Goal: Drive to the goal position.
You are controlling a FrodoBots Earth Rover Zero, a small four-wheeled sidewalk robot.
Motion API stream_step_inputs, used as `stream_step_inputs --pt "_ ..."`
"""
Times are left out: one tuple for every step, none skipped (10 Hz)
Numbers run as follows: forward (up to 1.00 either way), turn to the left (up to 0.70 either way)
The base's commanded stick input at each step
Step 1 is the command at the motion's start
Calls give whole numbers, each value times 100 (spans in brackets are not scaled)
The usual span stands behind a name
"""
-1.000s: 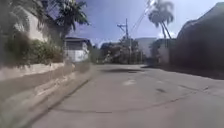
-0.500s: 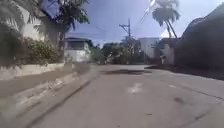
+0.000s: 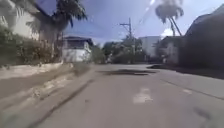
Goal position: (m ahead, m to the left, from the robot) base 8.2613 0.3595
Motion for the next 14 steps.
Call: stream_step_inputs --pt "100 -1" --pt "100 -1" --pt "100 -1" --pt "100 -2" --pt "100 -1" --pt "100 -2" --pt "100 -1" --pt "100 -1" --pt "100 -1" --pt "100 -2" --pt "100 -2" --pt "100 -1" --pt "100 -1" --pt "100 -1"
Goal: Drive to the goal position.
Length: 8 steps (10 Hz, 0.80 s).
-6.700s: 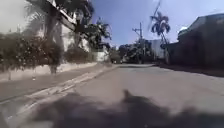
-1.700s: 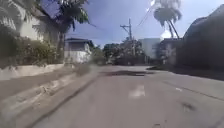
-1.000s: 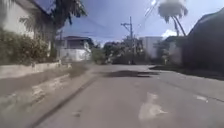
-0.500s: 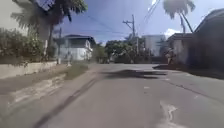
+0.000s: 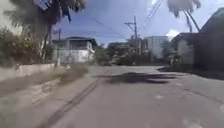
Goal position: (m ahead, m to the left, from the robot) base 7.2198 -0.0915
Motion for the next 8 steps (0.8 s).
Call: stream_step_inputs --pt "100 -1" --pt "100 -1" --pt "100 -1" --pt "100 -1" --pt "100 -2" --pt "100 -7" --pt "100 -6" --pt "100 -1"
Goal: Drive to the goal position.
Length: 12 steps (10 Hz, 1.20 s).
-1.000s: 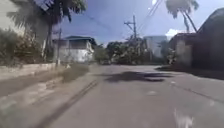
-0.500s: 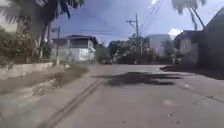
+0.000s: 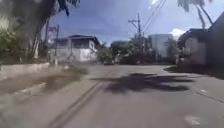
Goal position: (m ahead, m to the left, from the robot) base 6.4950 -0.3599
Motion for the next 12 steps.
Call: stream_step_inputs --pt "100 1" --pt "100 1" --pt "100 1" --pt "100 1" --pt "100 1" --pt "100 1" --pt "100 1" --pt "100 0" --pt "100 -1" --pt "100 -1" --pt "100 -1" --pt "100 -1"
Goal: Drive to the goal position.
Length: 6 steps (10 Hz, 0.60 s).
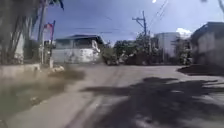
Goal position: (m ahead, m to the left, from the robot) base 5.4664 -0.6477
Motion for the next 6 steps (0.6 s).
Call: stream_step_inputs --pt "100 -1" --pt "100 -1" --pt "100 -1" --pt "100 -1" --pt "100 -9" --pt "100 -27"
